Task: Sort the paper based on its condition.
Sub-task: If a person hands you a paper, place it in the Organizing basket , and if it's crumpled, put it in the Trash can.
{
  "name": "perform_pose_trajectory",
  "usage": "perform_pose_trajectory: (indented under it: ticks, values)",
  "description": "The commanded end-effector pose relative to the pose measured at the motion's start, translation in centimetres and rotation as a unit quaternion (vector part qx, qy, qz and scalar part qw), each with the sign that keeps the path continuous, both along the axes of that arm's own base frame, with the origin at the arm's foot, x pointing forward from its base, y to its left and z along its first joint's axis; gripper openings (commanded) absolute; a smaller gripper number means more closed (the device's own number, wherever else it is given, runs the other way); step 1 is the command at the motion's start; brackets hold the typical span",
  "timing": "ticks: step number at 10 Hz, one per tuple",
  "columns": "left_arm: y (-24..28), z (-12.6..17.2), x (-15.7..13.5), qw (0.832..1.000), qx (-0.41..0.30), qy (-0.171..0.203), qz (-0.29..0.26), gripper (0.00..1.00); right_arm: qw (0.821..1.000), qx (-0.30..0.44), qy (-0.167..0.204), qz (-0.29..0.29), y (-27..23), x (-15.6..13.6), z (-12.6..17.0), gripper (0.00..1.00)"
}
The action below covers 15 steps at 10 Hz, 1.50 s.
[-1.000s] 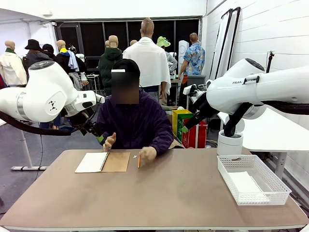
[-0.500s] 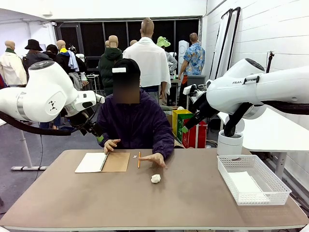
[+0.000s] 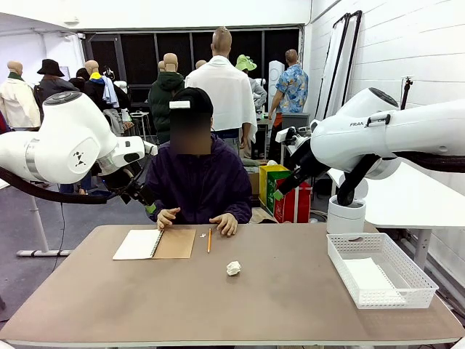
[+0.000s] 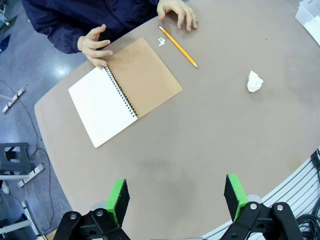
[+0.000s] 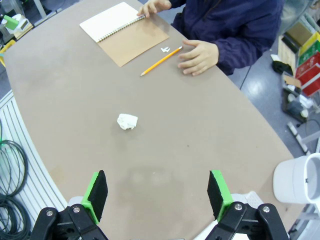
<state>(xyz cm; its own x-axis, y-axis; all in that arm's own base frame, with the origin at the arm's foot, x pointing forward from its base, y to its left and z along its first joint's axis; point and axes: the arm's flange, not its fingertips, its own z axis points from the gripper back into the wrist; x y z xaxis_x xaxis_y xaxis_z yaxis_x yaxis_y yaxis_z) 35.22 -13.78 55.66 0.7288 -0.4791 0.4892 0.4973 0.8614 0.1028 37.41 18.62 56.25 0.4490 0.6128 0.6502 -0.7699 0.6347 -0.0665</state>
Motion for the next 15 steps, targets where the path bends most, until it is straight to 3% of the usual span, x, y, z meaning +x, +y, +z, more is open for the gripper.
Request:
perform_pose_trajectory:
  ticks: [1,6,8,15]
  values:
    - [0.1,0.1,0.0,1.000,-0.006,0.001,-0.001,1.00,1.000,-0.002,-0.001,-0.002,0.0,0.0,0.0,1.00]
    - [0.1,0.1,0.0,1.000,-0.006,0.001,-0.001,1.00,1.000,0.000,0.000,0.000,0.0,0.0,0.0,1.00]
    - [0.1,0.1,0.0,1.000,-0.006,0.001,-0.001,1.00,0.998,-0.056,0.007,-0.003,1.9,2.4,-0.8,1.00]
    - [0.1,0.1,0.0,1.000,-0.006,0.001,-0.001,1.00,0.983,-0.149,0.085,0.072,9.6,8.8,-9.0,1.00]
